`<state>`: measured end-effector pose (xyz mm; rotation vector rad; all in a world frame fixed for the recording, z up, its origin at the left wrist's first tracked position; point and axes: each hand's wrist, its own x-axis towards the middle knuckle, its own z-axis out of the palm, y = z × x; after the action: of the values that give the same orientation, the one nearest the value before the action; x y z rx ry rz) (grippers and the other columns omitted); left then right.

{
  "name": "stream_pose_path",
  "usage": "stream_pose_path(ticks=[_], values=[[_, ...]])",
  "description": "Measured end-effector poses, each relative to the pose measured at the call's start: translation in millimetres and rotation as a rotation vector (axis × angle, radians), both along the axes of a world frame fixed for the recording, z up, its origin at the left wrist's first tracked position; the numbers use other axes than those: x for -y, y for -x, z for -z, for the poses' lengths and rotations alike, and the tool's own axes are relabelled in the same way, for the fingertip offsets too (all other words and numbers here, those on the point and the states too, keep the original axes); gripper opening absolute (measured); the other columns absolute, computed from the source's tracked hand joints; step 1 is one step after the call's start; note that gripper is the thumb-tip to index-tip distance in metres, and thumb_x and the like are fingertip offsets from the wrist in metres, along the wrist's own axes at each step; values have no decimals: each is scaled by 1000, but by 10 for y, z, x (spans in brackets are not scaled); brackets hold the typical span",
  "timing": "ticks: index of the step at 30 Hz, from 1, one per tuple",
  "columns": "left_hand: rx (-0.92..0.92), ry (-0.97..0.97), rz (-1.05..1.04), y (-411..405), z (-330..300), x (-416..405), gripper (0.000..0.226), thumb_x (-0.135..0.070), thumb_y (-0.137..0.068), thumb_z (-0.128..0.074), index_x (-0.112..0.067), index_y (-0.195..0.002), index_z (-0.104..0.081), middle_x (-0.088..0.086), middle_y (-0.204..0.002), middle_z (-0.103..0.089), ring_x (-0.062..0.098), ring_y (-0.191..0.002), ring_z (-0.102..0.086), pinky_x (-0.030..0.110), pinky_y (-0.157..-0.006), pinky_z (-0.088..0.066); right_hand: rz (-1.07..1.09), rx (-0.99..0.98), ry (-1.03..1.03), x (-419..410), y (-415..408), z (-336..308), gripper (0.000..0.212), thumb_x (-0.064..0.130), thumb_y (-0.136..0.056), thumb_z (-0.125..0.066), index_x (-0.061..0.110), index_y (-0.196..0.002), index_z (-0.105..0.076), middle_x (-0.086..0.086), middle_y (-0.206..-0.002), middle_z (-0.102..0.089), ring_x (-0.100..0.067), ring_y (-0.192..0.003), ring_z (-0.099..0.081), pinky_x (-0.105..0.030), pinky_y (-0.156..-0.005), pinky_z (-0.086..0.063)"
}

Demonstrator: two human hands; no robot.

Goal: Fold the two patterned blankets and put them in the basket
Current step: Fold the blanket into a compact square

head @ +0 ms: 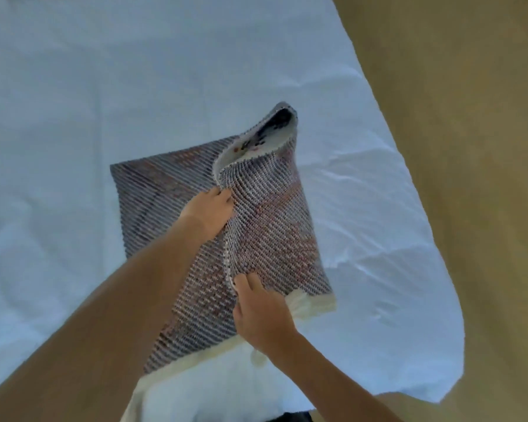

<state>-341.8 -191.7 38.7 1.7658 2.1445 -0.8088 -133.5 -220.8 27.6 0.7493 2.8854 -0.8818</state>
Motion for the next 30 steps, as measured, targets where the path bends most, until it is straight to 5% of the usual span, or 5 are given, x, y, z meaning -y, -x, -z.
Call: stream_pose_path(ticks=[7,10,15,23,30], values=[[68,-4,-246,620,269,1716,44,-14,-96,-44,-6,-138,-39,10,-143,-34,27,-128,-40,38,-103,-41,-216,168,74,1268,612,49,31,15,-79,-59,14,-102,-39,-7,-93,-54,-23,-52,-54,-30,-42,-36],[136,-37,-317,705,414,2097,53,-12,-96,-42,-5,-146,-26,12,-153,-22,28,-138,-29,38,-111,-33,-287,205,60,1618,787,118,38,18,-73,-67,13,-100,-40,-6,-89,-56,-22,-49,-54,-25,-37,-25],[239,-90,-437,745,558,2256,41,-15,-95,-45,-7,-135,-42,15,-148,-29,30,-129,-39,42,-105,-40,-351,340,90,1772,950,204,31,17,-92,-44,7,-121,-40,-13,-116,-48,-34,-90,-58,-37,-66,-39],[442,-254,-810,847,680,2209,37,-15,-97,-38,-8,-133,-33,21,-122,-43,37,-111,-49,49,-92,-46,-449,509,146,1778,989,354,25,13,-92,-44,6,-116,-42,-16,-106,-58,-36,-94,-59,-41,-74,-46],[537,-320,-910,800,774,2148,63,-3,-93,-44,-28,-145,-18,19,-120,-38,38,-95,-58,46,-85,-51,-500,620,219,1866,935,480,27,12,-90,-51,5,-115,-41,-17,-106,-59,-35,-93,-59,-35,-66,-38]])
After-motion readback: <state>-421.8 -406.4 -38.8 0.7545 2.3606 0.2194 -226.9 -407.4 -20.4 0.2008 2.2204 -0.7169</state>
